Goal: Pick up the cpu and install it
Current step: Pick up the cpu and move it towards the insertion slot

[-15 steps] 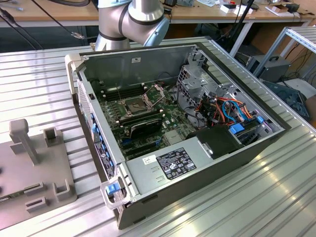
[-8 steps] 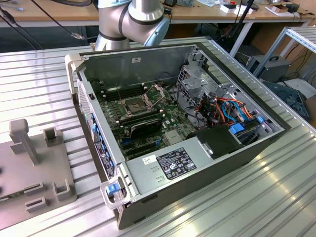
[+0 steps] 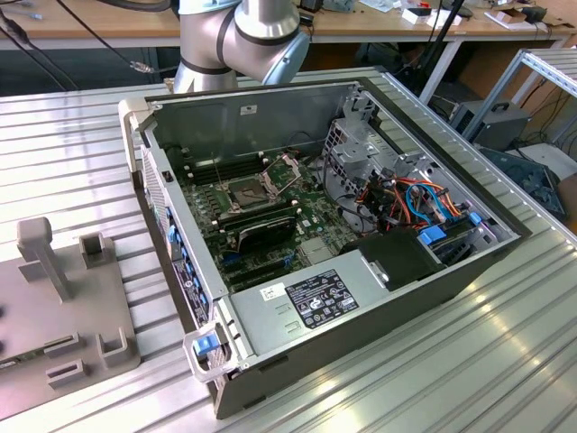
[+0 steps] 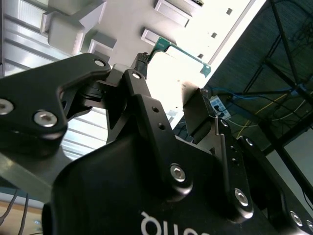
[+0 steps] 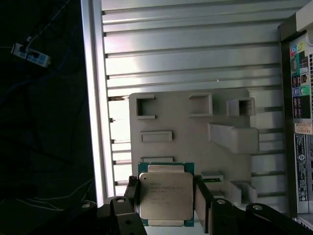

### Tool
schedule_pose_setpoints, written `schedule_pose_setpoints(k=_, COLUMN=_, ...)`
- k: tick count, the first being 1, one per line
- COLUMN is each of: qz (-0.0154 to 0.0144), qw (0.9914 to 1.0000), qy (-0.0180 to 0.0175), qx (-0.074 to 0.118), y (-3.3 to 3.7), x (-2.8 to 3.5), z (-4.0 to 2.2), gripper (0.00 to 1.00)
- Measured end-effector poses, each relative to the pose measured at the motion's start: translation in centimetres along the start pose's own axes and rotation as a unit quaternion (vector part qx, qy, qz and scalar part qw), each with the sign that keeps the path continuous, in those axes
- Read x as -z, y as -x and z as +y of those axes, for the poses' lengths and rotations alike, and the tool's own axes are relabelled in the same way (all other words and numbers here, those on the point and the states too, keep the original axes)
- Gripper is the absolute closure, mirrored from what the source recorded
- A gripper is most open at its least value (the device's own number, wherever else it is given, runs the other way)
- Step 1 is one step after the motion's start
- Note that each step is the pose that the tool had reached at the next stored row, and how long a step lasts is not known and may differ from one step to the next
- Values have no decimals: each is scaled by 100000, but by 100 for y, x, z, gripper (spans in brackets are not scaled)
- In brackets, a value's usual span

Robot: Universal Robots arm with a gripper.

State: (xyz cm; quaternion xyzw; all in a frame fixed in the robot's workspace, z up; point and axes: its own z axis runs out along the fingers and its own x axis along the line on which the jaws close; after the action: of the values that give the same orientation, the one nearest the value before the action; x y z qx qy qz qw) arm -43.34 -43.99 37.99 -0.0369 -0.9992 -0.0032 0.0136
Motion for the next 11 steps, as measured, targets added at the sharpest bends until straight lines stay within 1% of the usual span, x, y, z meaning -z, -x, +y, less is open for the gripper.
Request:
schedule_pose_setpoints(k=2, qz=0, qw=100000, qy=1, qx=0, y=24, x=1, z=2, gripper=45)
schedule_pose_setpoints(k=11, qz=-3, qw=100000, qy=1, qx=-1, y=183, x=5, z=14, gripper=45)
